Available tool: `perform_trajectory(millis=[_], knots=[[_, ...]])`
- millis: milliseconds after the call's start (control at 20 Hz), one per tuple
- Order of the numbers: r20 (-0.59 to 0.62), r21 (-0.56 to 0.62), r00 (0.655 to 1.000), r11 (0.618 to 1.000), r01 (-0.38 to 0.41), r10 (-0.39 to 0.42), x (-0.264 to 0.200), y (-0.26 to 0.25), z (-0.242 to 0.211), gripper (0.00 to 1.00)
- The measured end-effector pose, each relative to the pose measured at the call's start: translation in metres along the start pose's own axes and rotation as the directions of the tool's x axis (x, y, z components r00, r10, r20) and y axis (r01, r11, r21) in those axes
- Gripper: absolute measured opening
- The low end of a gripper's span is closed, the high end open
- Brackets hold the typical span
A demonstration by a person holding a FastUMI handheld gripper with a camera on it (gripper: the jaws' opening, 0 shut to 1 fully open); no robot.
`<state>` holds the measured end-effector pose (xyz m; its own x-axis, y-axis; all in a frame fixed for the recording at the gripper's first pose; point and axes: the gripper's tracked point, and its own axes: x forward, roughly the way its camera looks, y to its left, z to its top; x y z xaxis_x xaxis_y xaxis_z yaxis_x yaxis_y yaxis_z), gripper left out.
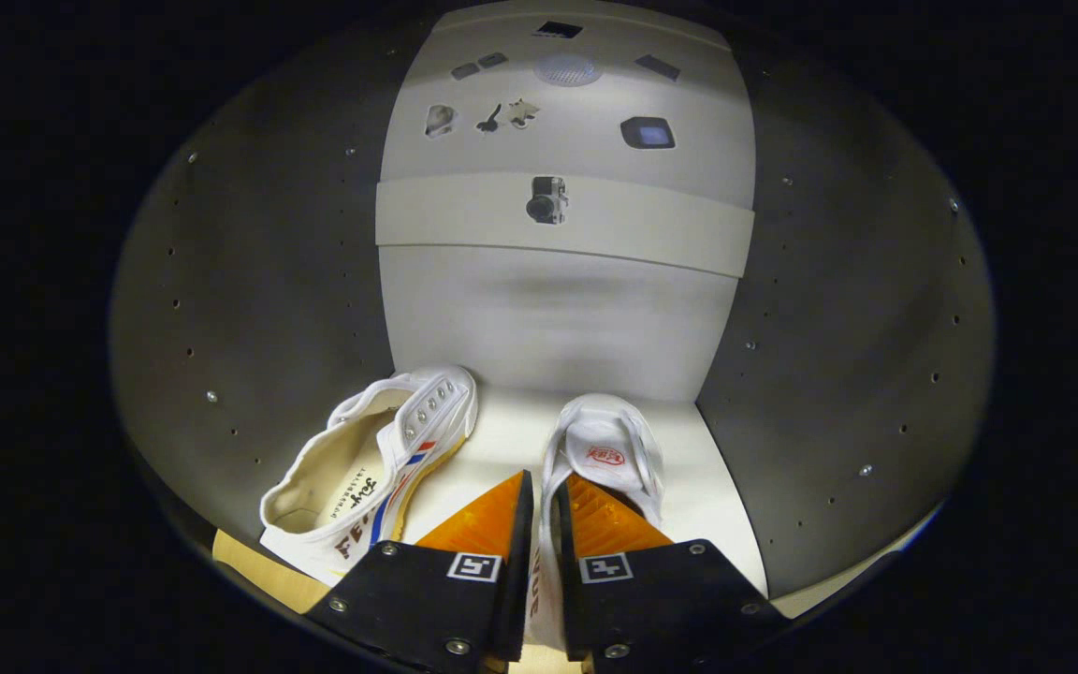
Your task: Open the shoe cabinet door, grab the shoes and put them into the shoe cabinet, then close the shoe cabinet door.
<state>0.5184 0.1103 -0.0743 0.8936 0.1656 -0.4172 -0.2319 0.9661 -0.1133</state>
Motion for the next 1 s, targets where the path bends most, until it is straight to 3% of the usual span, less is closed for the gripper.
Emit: perform_trajectory(millis=[350,1000], knots=[[0.093,0.031,0.996,0.999,0.015,-0.018,-0.089,0.009,0.007,0.16],[0.239,0.061,0.964,0.993,0.102,-0.113,-0.322,0.034,-0.025,0.19]])
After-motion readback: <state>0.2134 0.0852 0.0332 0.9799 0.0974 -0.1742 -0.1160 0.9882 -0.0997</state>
